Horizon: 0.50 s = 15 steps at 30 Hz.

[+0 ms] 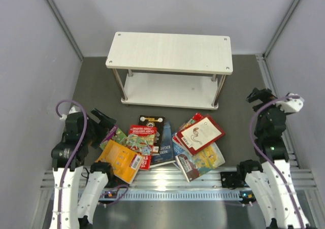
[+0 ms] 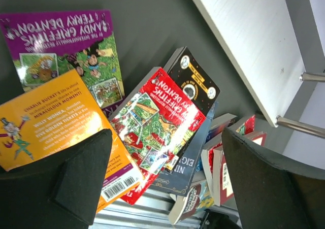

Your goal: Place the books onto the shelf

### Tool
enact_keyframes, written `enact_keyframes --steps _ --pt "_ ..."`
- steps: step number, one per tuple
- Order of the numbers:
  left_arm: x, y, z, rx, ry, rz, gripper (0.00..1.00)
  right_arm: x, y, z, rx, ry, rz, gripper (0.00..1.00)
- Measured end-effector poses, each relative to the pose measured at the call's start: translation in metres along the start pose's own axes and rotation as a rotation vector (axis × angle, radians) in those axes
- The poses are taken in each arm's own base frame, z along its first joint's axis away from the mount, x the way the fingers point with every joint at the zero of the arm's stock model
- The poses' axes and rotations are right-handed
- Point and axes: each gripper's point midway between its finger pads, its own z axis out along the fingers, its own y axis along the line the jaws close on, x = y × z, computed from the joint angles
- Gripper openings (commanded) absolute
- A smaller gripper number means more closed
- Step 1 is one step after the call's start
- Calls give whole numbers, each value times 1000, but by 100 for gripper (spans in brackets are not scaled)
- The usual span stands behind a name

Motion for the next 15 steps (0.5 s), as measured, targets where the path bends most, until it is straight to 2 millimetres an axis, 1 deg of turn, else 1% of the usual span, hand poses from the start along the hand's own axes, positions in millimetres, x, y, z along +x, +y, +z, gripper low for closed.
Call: enact_keyframes --steps 1,2,3,6,8,10,12,15 --pt "5 1 4 2 20 -9 93 -2 -6 -12 6 14 35 100" --pt "10 3 8 2 41 -19 92 5 -10 -26 1 58 70 100" --pt "14 4 11 0 58 -27 92 15 -13 -36 -5 109 90 100" --pt "24 5 18 7 104 -47 91 68 -13 -69 -25 366 182 100" --pt "27 2 20 26 119 -50 91 97 -5 -90 -58 517 275 100" --pt "28 -3 20 48 131 -48 91 121 4 -110 -97 648 376 100" --pt "28 -6 21 63 140 -42 90 139 9 -125 -100 755 456 100" --pt "29 -9 22 66 157 -26 90 151 15 -138 -93 860 516 100"
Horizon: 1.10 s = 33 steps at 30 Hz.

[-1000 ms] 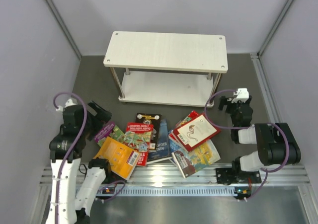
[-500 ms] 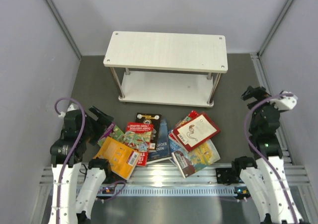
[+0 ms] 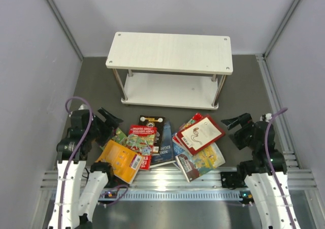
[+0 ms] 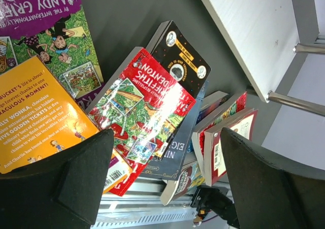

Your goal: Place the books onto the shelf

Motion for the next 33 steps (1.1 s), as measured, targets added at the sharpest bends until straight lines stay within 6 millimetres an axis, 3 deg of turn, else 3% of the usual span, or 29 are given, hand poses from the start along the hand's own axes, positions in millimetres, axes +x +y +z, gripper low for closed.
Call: enact_keyframes --steps 3,11,18,19,23,25,33 --pt "-1 -3 0 3 4 18 89 13 -5 6 26 78 31 99" --pt "-4 -11 -13 40 -15 60 89 52 -60 26 224 256 111 91" --pt "1 -7 -28 53 -27 101 89 52 -62 34 213 244 137 59" --pt "3 -5 -29 47 -23 104 89 52 -62 36 205 241 143 47" --pt "6 0 -29 28 -7 116 89 48 -56 46 163 223 160 19" --pt "8 2 -31 23 -1 123 89 46 -54 51 152 215 173 0" --pt "8 -8 -37 49 20 164 89 36 -34 48 131 215 140 0"
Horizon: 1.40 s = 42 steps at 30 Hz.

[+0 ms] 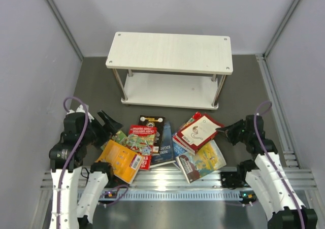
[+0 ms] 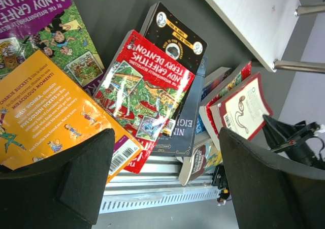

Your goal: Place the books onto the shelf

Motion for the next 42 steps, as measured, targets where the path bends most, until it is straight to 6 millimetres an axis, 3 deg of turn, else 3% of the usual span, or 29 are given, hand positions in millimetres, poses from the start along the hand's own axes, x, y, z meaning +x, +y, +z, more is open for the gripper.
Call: enact_keyframes --steps 6,13,19,22,24,27,33,38,42 --pt "6 -16 6 83 76 28 86 -5 60 -34 -93 3 -138 0" --pt "24 -20 35 156 198 9 81 25 109 -58 -226 122 -275 0" --pt "32 -18 67 -4 287 119 86 53 125 -62 -298 215 -319 0" --pt "45 -54 85 19 342 236 86 62 132 -59 -326 244 -324 0" --pt "54 -76 97 91 368 234 88 65 136 -57 -334 255 -321 0" --pt "64 -94 106 214 371 170 91 66 141 -55 -349 258 -314 0" --pt "81 -111 96 396 416 62 92 66 153 -58 -408 247 -287 0" --pt "93 -132 87 532 460 32 93 67 149 -51 -416 255 -245 0" --pt "108 -136 83 574 505 37 93 68 148 -45 -427 262 -209 0"
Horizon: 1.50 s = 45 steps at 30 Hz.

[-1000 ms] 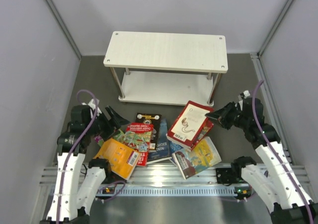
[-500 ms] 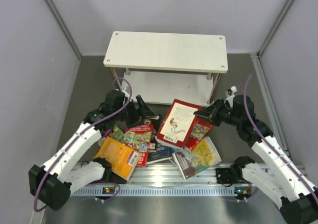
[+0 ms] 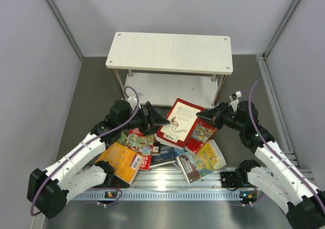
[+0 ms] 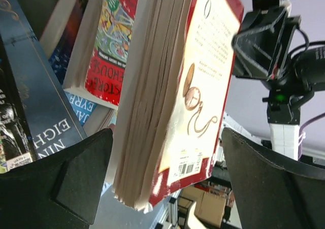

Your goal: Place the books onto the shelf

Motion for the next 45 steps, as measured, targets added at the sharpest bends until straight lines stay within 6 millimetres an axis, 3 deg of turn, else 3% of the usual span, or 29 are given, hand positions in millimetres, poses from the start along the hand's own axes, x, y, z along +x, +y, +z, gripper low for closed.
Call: enact_keyframes --steps 10,15,20,28,31,34,35,37,38,40,41,43,44,45 --pt "19 20 6 -44 46 -7 90 -4 14 9 -121 -10 77 0" --pt "22 24 8 -18 46 -47 84 -2 3 12 -138 -9 112 0" --pt "20 13 8 26 44 -57 75 -2 -7 12 -171 -34 155 0" --pt "20 6 7 50 44 -70 47 -7 -15 12 -215 -78 209 0" --pt "19 6 6 50 37 -65 43 -7 -15 12 -217 -81 211 0" --pt "19 6 3 43 22 -60 33 -6 -17 12 -211 -81 205 0" --pt "19 8 2 37 19 -59 19 -6 -18 11 -204 -80 201 0" --pt "19 11 2 19 15 -66 5 -3 -24 11 -181 -77 189 0" --pt "20 14 2 9 15 -65 0 -3 -27 11 -168 -74 186 4" --pt "22 18 3 -9 18 -71 0 -1 -32 12 -136 -67 185 17" --pt "22 19 3 -16 21 -74 0 0 -34 12 -121 -63 187 38" --pt "22 24 5 -34 18 -76 0 -1 -34 12 -102 -64 179 51" --pt "20 29 7 -54 8 -78 0 -2 -32 12 -91 -67 171 63" --pt "18 33 9 -72 -2 -82 0 -4 -30 12 -84 -67 162 67"
